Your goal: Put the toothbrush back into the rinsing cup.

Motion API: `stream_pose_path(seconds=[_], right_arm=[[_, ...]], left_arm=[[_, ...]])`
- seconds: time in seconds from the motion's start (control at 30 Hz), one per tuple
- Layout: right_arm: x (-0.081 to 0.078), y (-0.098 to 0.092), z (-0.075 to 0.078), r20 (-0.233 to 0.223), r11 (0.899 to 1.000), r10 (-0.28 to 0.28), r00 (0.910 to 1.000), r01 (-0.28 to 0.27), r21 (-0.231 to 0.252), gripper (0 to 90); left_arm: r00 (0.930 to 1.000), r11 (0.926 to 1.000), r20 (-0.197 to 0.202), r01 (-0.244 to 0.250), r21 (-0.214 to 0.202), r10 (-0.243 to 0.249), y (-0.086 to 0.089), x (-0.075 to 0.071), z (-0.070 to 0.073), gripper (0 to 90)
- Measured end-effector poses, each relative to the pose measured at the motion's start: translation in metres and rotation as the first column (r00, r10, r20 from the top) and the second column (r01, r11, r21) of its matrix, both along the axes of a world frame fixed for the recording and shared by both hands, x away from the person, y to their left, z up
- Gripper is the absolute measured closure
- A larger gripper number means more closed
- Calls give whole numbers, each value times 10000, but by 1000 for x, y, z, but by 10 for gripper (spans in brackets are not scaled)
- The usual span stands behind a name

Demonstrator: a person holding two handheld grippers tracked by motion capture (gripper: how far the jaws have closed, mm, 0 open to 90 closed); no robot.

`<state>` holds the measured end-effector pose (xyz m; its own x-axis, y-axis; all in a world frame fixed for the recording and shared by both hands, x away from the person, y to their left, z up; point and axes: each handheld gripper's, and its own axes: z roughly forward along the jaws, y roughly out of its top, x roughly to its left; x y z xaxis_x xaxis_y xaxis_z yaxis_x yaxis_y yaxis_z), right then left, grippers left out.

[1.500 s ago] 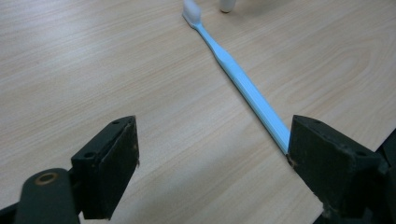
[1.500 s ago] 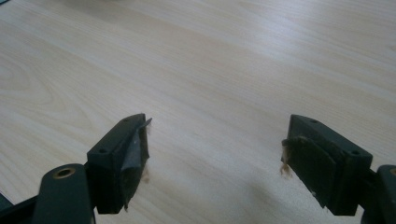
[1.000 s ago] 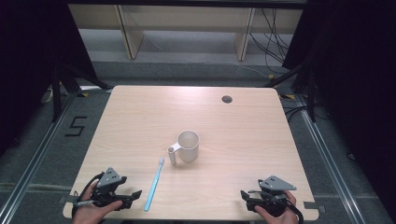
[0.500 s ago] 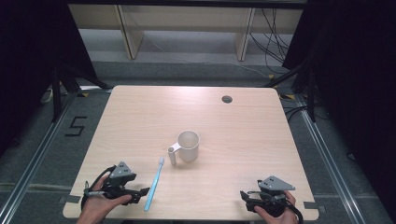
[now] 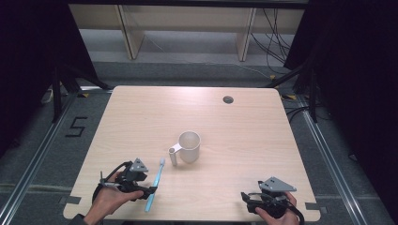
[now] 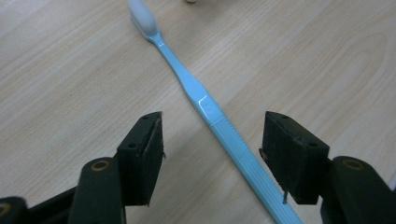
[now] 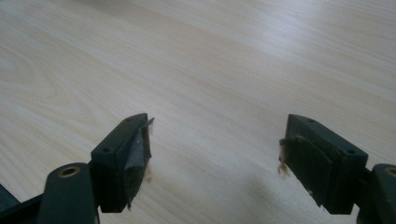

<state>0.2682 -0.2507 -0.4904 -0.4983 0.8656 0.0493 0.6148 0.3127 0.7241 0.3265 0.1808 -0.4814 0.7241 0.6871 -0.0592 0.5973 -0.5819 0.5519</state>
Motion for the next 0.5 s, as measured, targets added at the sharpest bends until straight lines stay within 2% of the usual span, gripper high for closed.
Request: stream_pose_path(seconds=[0.03, 0.13, 0.17, 0.2, 0.33, 0.37, 0.43, 0.5], right_arm=[[2, -2, 0, 217, 9996, 182, 9996, -177, -220, 242], [1, -2, 0, 220, 9995, 217, 9995, -212, -240, 242], [2, -2, -1, 346, 9992, 283, 9990, -273, -280, 242], [1, 0, -1, 86, 9996, 257, 9996, -257, -102, 242], [1, -1, -1, 254, 9996, 223, 9994, -218, -178, 243], [1, 0, -1, 24, 9998, 177, 9998, -177, 7, 242], [2, -2, -1, 202, 9993, 332, 9992, -328, -196, 243], [1, -1, -1, 47, 9996, 272, 9996, -272, -52, 243]], left_arm=[[10000, 10000, -66, 25, 48, -25, -1, 1, -1, 414], [10000, 10000, -85, -10, 58, 10, -4, 3, -3, 440], [9999, 9997, -134, 76, 219, -73, -4, 4, -2, 445], [9997, 9993, -164, 184, 335, -178, -6, 5, -2, 469], [9995, 9988, -211, 224, 440, -215, -9, 6, -4, 497], [9994, 9985, -229, 261, 488, -250, -10, 6, -4, 501], [9996, 9980, -157, 259, 578, -250, -11, 7, -6, 522], [9994, 9977, -186, 300, 614, -289, -11, 8, -7, 536]])
